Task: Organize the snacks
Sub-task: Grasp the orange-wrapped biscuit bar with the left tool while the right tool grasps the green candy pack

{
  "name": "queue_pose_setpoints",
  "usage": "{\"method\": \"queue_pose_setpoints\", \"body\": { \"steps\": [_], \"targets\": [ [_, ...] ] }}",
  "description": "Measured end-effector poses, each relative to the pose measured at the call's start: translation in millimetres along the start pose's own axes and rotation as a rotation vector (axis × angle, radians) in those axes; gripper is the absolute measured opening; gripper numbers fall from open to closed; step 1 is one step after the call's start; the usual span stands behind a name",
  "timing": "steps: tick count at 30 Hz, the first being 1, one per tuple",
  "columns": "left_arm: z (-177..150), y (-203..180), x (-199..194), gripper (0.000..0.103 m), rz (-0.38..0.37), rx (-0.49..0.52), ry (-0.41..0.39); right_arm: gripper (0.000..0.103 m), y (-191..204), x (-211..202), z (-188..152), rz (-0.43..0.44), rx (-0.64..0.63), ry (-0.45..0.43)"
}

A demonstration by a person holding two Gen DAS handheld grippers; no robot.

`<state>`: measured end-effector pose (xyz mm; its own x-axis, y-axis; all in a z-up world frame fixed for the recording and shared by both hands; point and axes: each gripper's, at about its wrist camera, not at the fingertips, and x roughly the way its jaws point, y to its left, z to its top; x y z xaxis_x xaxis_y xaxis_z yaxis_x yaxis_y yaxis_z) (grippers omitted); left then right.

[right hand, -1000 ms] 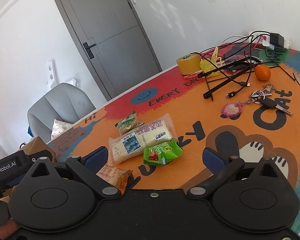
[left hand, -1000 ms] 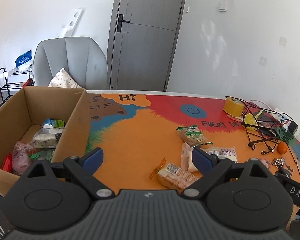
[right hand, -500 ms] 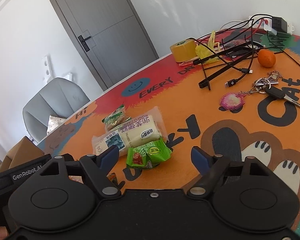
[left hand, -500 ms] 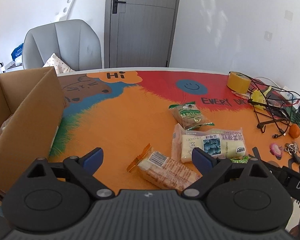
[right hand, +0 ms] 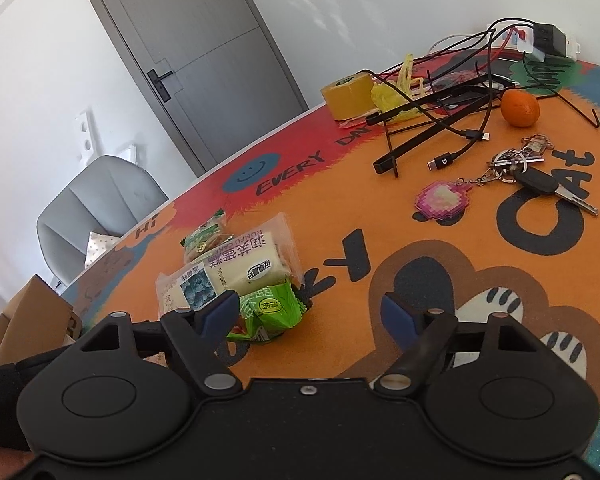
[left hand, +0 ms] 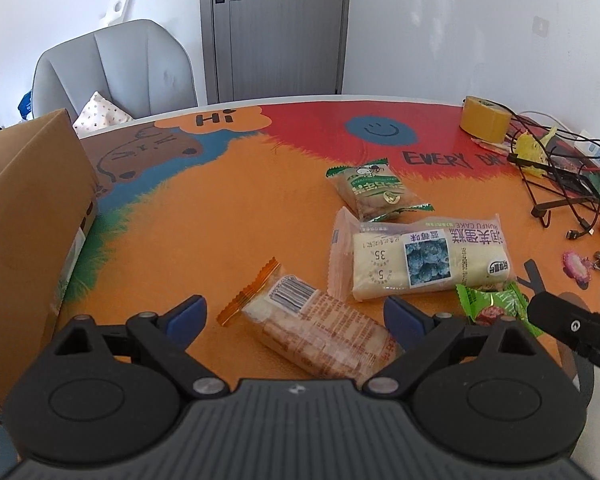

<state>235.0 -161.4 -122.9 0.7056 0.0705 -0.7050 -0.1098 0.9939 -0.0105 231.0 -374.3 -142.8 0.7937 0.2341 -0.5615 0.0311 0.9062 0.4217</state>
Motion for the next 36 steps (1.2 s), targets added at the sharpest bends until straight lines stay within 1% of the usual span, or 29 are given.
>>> {"method": "queue_pose_setpoints", "body": {
  "steps": [5,14,17,19,21,22,24,26,28,29,30,31,32,34,35,36],
  "targets": [
    [-2.1,11.3,-2.3,0.095,0.019,-0.006,0.004,0.078,9.9,6.2,-0.2,0.002,-0.025,-0.007],
    [-8.4,31.8,-5.7,0.094,0.052,-0.022,0.009,0.078,31.6,23.2,-2.6,-0.001,-0.102,0.013],
    [-10.1,36.7,-5.6,0.090,0.053,-0.032,0.009,0.078,37.0,27.0,-4.4,-0.009,-0.126,0.018],
    [-11.5,39.7,-5.9,0.083,0.046,-0.037,0.009,0.078,40.3,27.8,-6.0,-0.018,-0.142,0.015],
    [-12.4,42.1,-5.9,0.079,0.041,-0.049,0.005,0.078,42.9,28.2,-7.0,-0.024,-0.158,0.016],
    [-12.9,43.4,-6.9,0.074,0.035,-0.057,-0.005,0.078,44.6,28.3,-7.6,-0.026,-0.165,0.018],
    [-13.8,45.7,-8.8,0.068,0.016,-0.070,-0.016,0.078,47.3,29.2,-8.7,-0.030,-0.182,0.019],
    [-14.3,46.3,-9.7,0.063,0.014,-0.070,-0.020,0.079,51.6,30.9,-10.4,-0.046,-0.211,0.022],
    [-15.8,46.8,-11.0,0.052,0.017,-0.064,-0.025,0.078,56.3,31.9,-12.4,-0.069,-0.240,0.021],
    [-16.6,47.3,-11.8,0.048,0.017,-0.060,-0.028,0.075,58.0,32.6,-13.3,-0.077,-0.251,0.020],
    [-17.3,48.4,-12.4,0.040,0.016,-0.058,-0.031,0.069,59.6,32.7,-14.4,-0.090,-0.262,0.015],
    [-17.6,49.6,-12.9,0.035,0.016,-0.057,-0.033,0.064,61.4,33.0,-15.8,-0.112,-0.276,0.009],
    [-17.7,51.1,-13.2,0.034,0.010,-0.056,-0.032,0.060,62.1,32.8,-16.7,-0.121,-0.283,0.005],
    [-18.1,52.9,-14.3,0.034,0.011,-0.050,-0.030,0.056,60.8,29.0,-17.7,-0.107,-0.269,-0.007],
    [-18.3,54.0,-14.9,0.034,0.015,-0.052,-0.029,0.052,60.9,26.8,-18.1,-0.107,-0.265,-0.014],
    [-18.7,55.3,-15.9,0.034,0.014,-0.056,-0.032,0.045,61.2,24.5,-18.4,-0.113,-0.266,-0.021]
  ]
}}
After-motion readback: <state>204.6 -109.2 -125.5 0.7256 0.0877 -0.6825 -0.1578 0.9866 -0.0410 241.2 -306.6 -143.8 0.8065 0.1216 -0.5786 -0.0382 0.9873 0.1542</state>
